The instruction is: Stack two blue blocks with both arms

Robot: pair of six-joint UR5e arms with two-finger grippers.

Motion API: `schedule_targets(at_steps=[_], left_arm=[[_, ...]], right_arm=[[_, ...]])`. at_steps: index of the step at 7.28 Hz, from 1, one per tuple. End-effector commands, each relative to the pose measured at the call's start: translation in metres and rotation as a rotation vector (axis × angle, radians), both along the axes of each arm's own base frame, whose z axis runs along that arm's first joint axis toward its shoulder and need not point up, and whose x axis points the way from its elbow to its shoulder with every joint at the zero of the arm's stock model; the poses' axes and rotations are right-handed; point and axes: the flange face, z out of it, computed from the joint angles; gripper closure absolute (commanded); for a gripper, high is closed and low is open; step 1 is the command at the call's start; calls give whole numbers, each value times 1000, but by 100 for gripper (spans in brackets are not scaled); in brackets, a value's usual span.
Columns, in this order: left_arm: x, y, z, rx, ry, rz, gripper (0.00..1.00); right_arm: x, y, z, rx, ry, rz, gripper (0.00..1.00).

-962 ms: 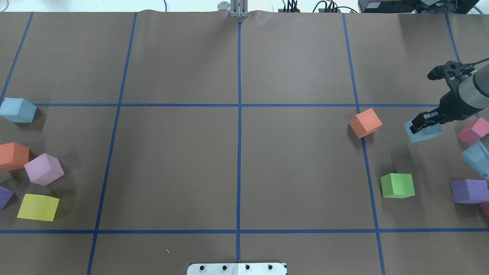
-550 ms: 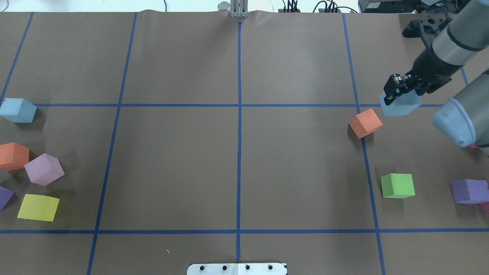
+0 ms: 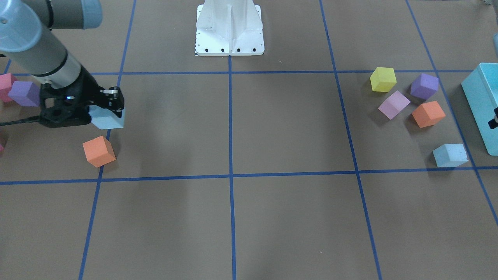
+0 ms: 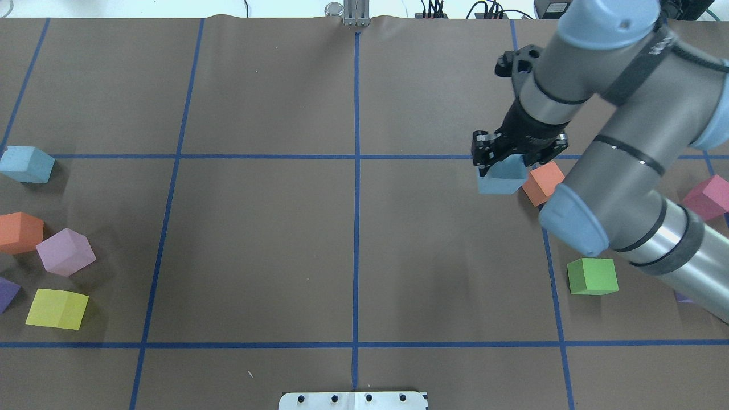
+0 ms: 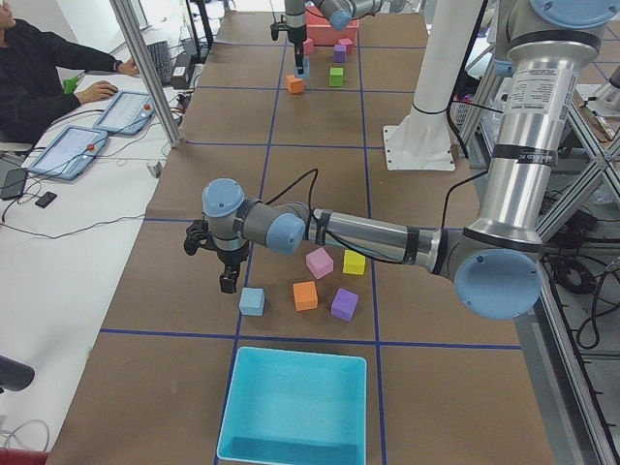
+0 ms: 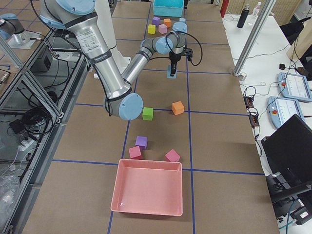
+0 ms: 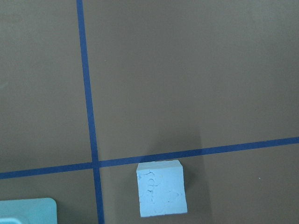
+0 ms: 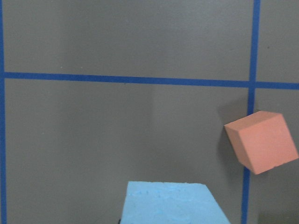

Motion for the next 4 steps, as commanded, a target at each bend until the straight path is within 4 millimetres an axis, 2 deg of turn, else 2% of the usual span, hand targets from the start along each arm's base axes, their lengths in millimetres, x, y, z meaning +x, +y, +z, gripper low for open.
schedule_targets(at_steps=[1,2,3,4], left_arm=[[30,-15,28,-1,1,-1,2],[48,-19,26,-17,0,7,2],[52,-20,34,-17,-3,-4,2],[67,-18,42,-16,8,-6,2]], right_arm=[[-62,34,-30,-10,4,32,58],[-92,38,-34,-16,-31,65,58],[-128,38,-39,-27,-31,83,58],[-156,39,-49,-23,-13,100,58]])
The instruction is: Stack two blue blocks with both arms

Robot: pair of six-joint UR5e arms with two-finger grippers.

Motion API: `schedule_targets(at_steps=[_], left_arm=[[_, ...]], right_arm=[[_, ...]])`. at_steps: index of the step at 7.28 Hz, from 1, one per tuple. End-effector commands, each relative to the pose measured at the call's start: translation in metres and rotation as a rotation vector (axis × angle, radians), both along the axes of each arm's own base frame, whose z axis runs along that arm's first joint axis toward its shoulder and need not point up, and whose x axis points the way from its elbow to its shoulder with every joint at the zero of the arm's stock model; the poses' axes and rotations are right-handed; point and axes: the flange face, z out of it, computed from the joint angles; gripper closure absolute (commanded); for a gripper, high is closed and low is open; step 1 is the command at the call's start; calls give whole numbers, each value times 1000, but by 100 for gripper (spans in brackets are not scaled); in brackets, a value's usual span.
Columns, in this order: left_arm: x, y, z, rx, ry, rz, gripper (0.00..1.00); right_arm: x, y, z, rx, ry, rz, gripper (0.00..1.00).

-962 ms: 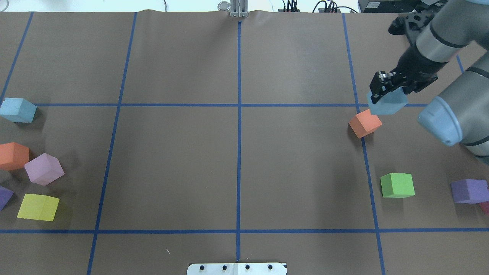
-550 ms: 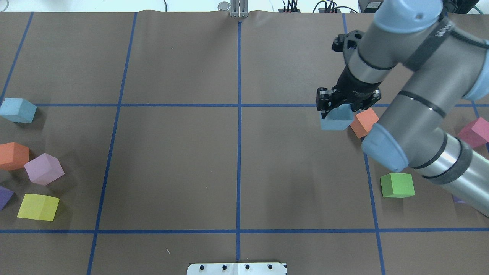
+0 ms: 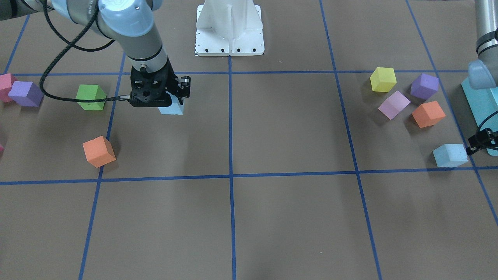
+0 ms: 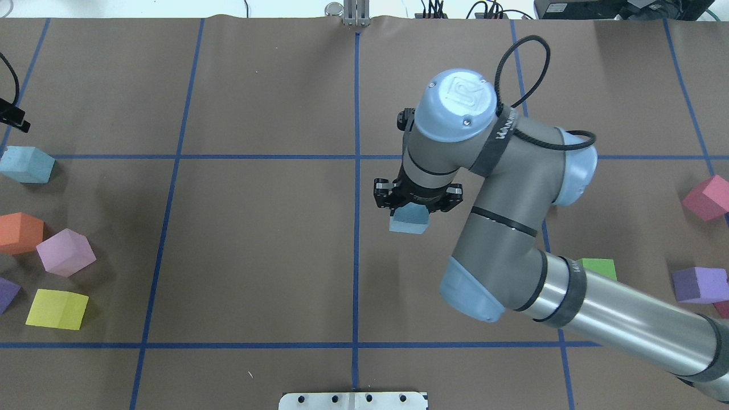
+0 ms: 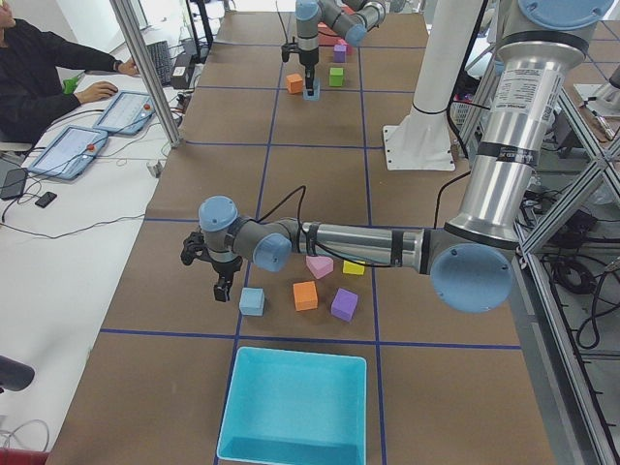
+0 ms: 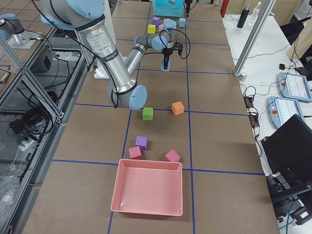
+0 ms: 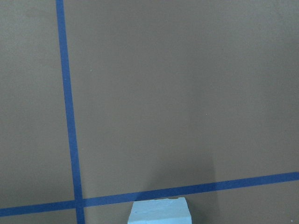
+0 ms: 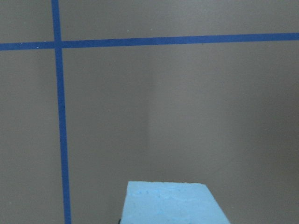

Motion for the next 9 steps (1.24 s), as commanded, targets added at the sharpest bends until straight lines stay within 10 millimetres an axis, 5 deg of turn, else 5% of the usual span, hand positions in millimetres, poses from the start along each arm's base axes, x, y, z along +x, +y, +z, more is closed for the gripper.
schedule_targets(at_steps=[1,9], left_arm=[[23,3,13,-11,11,-5,2],[23,15,52,-47,-67,-11,2]], right_arm=[[-53,-3,-18,4,-14,28,59],[-106,-34,-14,2,20,35,59]])
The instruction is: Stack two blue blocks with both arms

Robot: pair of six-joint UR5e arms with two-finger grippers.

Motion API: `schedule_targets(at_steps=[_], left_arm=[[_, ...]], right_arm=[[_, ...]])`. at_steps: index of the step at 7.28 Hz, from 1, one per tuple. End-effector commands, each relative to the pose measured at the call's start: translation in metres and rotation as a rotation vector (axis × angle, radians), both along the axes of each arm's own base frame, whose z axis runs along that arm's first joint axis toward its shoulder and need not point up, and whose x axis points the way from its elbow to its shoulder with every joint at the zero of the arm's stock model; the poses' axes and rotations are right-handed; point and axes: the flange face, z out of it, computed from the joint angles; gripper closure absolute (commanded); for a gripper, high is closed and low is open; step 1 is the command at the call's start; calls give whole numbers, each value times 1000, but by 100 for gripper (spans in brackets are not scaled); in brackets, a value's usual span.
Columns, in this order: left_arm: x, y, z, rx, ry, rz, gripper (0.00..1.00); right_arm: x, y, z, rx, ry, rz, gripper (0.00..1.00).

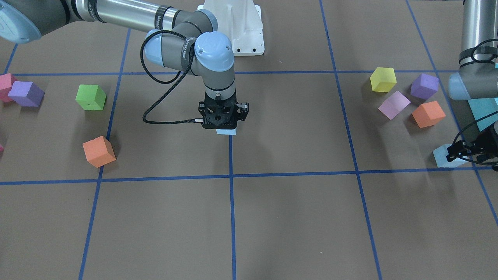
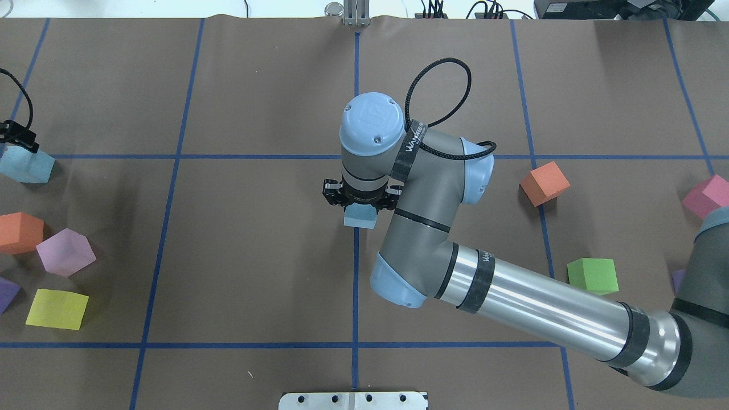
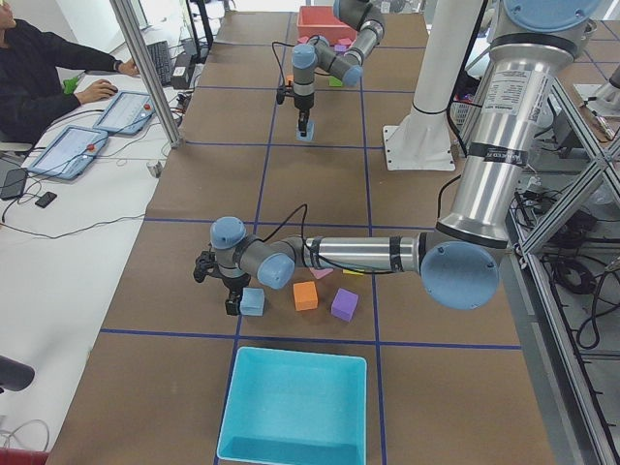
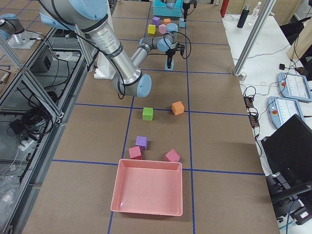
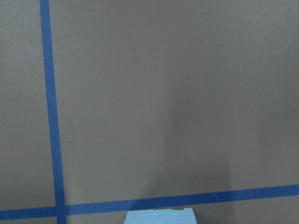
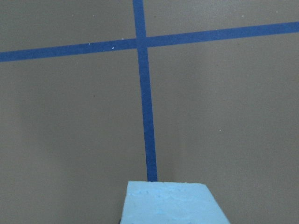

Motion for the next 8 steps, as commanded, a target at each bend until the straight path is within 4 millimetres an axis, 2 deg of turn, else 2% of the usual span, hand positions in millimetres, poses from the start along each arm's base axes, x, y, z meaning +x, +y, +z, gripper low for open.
schedule_targets(at_steps=[1,3,6,8], left_arm=[[2,1,8,-7,-23,-2,2],[12,3,8,-9,-22,10,2],[14,5,10,-14,-24,14,2],[17,13,20,-30,-30,25,2]], right_arm=[[-15,-7,3,16,12,10,59],[-22,-7,17,15,27,-2,59],[-23,-7,20,17,30,-5,59],[-23,-7,21,22,32,-8,56]])
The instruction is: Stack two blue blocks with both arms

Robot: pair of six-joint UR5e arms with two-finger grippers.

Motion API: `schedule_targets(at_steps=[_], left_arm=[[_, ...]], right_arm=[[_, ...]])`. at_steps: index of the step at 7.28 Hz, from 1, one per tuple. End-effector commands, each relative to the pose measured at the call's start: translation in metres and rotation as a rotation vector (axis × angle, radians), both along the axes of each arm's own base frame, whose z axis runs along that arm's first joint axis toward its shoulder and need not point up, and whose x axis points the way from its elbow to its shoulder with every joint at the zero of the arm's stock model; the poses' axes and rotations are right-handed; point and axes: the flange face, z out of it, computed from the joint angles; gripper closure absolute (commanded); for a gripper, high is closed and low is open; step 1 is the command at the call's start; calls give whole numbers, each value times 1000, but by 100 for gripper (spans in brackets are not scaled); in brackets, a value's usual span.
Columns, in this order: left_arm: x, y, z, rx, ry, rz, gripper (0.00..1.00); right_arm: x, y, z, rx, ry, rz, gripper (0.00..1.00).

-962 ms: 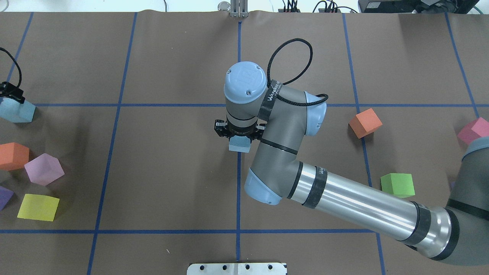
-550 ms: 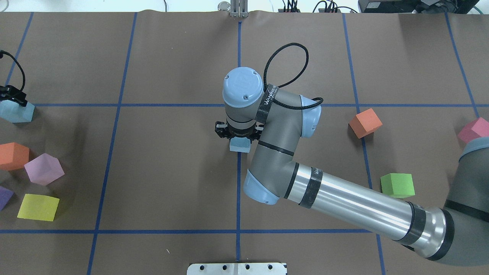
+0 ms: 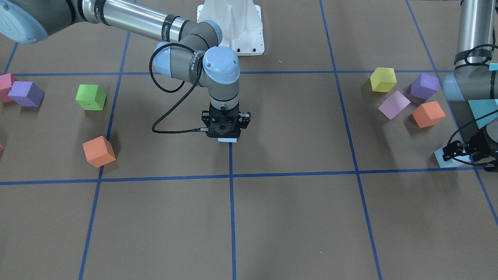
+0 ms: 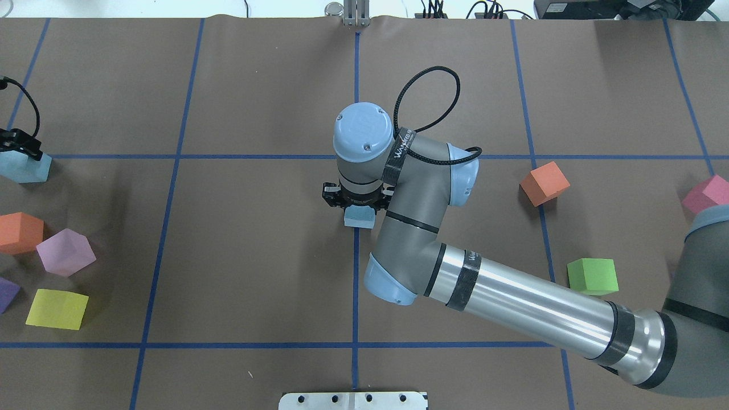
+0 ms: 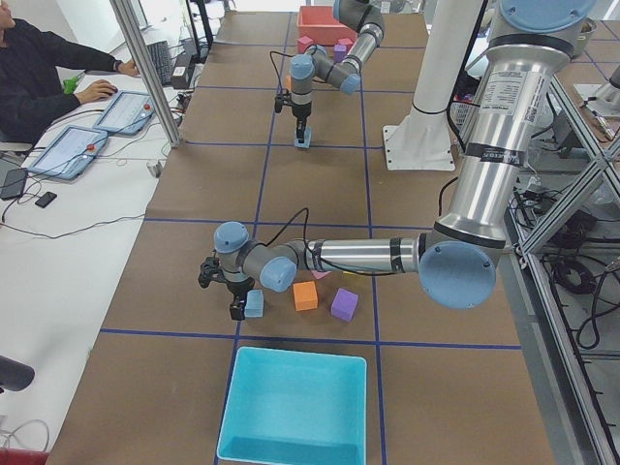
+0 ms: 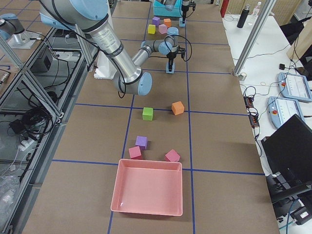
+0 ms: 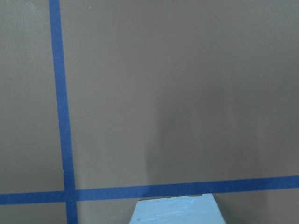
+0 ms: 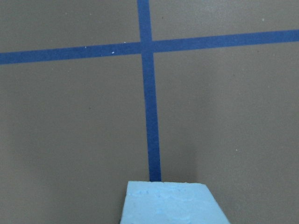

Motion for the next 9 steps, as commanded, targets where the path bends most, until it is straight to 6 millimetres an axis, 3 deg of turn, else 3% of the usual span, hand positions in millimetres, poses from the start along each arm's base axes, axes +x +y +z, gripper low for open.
schedule_targets(at_steps=[1,2,4,7,8,9], left_arm=[[2,5,6,-9,-2,7,2],[3,6,6,-10,-3,9,2],[3,6,7,-10,-3,9,3],[3,6,5,-7,4,9,29],[3,6,4,-7,7,10,38],[4,5,1,-4,10,10,40]], right_arm=[[1,-1,-1,16,-1,-8,7],[2,-3,-2,24,-2,-10,0],[22,-23,-7,34,-11,-11,0],[63,-55,-12,25,-5,-14,0],[90,-61,-23,42,13,-27,0],[132,-81,-30,40,-1,-38,0]])
